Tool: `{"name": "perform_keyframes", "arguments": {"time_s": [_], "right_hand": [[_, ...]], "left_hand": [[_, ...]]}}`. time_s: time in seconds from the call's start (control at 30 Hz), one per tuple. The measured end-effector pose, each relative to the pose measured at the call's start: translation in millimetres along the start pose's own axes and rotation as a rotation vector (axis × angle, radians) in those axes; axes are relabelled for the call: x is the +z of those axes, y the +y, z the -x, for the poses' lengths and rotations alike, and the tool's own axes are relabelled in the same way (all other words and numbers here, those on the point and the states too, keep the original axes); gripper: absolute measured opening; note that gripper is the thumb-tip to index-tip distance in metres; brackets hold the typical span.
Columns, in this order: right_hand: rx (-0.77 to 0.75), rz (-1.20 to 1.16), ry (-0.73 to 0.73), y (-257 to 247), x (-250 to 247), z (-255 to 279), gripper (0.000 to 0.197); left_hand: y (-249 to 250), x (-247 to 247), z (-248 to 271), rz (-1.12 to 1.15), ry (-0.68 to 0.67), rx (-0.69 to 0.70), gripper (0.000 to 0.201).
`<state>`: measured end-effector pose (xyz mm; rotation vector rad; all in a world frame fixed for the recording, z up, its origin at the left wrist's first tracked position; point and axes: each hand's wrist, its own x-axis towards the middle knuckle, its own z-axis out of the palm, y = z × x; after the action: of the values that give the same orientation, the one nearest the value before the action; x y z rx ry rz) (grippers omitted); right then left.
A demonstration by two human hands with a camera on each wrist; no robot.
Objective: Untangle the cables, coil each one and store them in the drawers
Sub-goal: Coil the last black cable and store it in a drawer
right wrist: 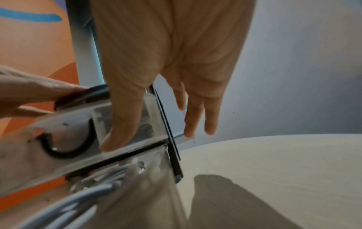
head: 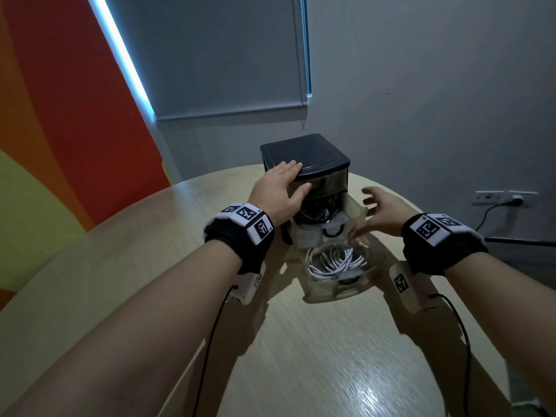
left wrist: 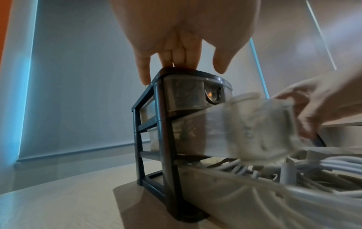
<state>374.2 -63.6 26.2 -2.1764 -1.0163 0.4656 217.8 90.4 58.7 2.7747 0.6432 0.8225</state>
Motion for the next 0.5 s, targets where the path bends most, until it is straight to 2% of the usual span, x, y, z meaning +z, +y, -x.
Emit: {"name": "perform_keyframes", "arguments": {"time_s": [0.1,0.3,0.43,0.5], "right_hand": [[0.009,-0.051,0.148,2,6,-13,0.105],[0.048,0.017,0.281,-6,24,-35,0.08],[0.127,0.082,0.213,-5,29,-34,0.072],[0.179,0.152,0.056,-6,25,-27,0.07]], "left_hand": [[1,0,4,0.003,-0.003,0.0,0.061],[-2,4,5,-0.028,0.002,0.016,0.076],[-3,7,5,-0.055,-0.006,0.009,0.08],[-3,8,5,-0.057,-0.002,0.004,0.078]]}}
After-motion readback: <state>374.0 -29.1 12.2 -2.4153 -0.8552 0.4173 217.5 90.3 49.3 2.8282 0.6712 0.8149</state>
